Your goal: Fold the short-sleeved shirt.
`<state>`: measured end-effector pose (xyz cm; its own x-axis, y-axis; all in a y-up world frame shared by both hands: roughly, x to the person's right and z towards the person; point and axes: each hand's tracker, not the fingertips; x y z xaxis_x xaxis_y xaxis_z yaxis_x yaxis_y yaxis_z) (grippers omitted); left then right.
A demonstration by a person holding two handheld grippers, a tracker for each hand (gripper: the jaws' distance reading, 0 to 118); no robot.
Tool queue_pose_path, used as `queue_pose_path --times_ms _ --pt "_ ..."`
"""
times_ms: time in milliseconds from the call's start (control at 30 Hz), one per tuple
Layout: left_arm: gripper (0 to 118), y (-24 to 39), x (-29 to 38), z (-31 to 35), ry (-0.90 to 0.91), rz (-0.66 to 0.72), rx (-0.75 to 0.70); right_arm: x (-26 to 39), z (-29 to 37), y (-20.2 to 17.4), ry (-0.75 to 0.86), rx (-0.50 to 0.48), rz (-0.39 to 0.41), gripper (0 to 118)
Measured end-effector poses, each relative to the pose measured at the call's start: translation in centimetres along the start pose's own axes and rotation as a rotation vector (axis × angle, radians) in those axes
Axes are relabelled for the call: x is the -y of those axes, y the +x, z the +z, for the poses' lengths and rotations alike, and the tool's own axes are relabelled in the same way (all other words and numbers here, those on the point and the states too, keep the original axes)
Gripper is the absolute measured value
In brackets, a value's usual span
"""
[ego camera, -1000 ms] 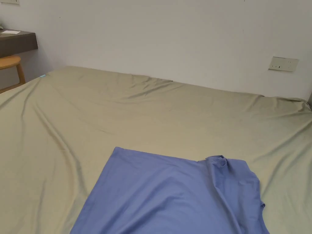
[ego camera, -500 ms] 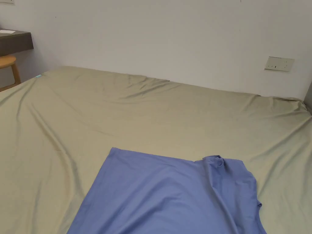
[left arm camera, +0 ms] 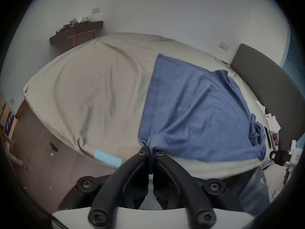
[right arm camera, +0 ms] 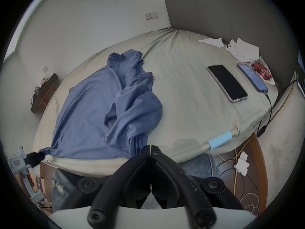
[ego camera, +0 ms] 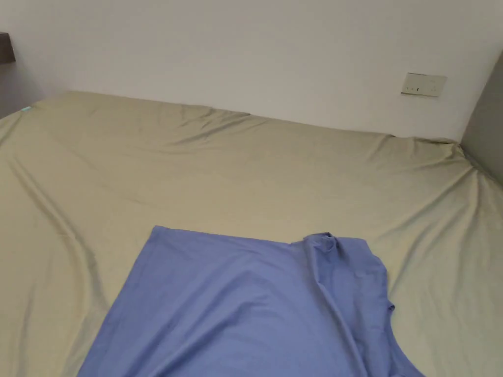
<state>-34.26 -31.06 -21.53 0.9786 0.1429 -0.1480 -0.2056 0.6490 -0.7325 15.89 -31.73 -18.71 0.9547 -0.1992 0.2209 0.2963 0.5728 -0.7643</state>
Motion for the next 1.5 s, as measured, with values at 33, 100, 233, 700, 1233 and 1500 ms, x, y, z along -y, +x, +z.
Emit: queue_pose_path --times_ms 33,100,233,700,1233,1500 --pt "2 0.0 -0.9 -0.2 0.027 -0.014 -0.031 -0.3 -0.2 -0.2 0.01 0.011 0.016 2" --pt "2 0.0 -2.8 -0.8 0.047 -0.044 -0.053 -0.7 -0.4 -0.3 0.015 0.008 0.018 2" --pt "2 1.2 -6.5 -2.5 0.079 -0.088 -0.034 -1.1 -0.6 -0.2 0.015 -0.032 -0.025 2" --pt "2 1.8 -5.9 -2.8 0.07 -0.048 -0.016 -2.4 -6.2 -0.9 -0.033 -0.092 0.033 84" --pt "2 2.2 -8.4 -2.4 0.124 -0.04 -0.003 -8.1 -3.1 -3.7 -0.016 -0.04 0.078 8" --pt "2 4.0 -13.2 -8.7 0.118 -0.08 -0.042 -16.7 -9.8 -7.7 -0.004 0.059 0.163 8"
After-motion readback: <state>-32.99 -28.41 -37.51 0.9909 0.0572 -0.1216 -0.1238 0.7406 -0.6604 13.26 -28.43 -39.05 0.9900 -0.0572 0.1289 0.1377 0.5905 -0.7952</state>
